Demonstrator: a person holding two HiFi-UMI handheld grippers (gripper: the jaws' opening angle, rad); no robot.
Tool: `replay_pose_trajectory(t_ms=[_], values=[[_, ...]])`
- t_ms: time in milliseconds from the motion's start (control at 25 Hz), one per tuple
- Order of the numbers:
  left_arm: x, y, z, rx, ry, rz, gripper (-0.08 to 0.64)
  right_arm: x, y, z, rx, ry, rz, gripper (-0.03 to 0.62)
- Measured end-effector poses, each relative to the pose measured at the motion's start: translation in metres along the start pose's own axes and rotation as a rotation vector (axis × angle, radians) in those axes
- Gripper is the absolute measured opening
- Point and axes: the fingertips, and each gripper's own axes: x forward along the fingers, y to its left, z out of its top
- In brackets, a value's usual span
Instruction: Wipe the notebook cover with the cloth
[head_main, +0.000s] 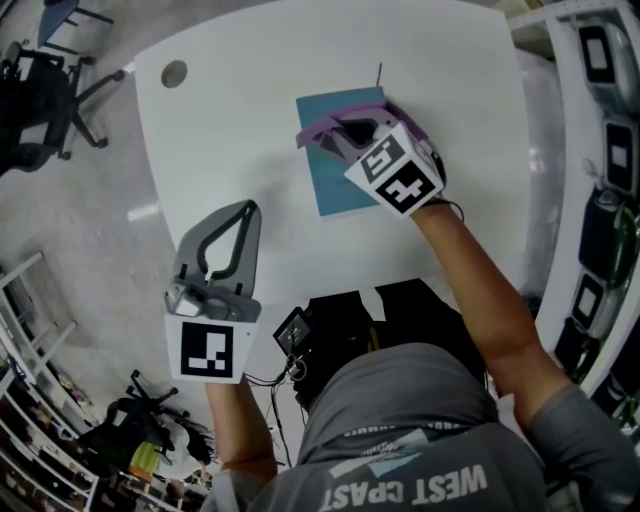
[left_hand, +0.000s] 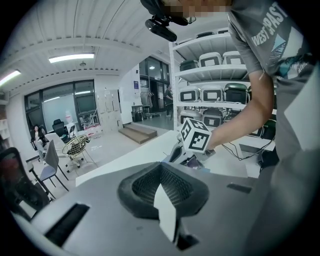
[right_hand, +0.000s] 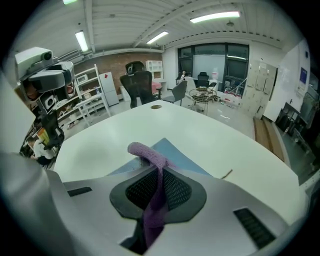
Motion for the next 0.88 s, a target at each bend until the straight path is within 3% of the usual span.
replay_pose_trajectory(t_ms=[400, 640, 880], values=[[0.027, -0.019, 0.024, 0.035, -0.013, -0.059, 0.003, -0.043, -0.068, -0.053, 0.116, 0.028, -0.129, 0.051], [0.027, -0.020, 0.018, 0.007, -0.015, -0.042, 0.003, -0.029, -0.058, -0.036, 0.048, 0.034, -0.104, 0.051], [0.013, -0.009, 0.000, -0.030, 0.015, -0.002, 0.003, 0.004, -0.027, 0.006, -0.035, 0.017, -0.033, 0.051]])
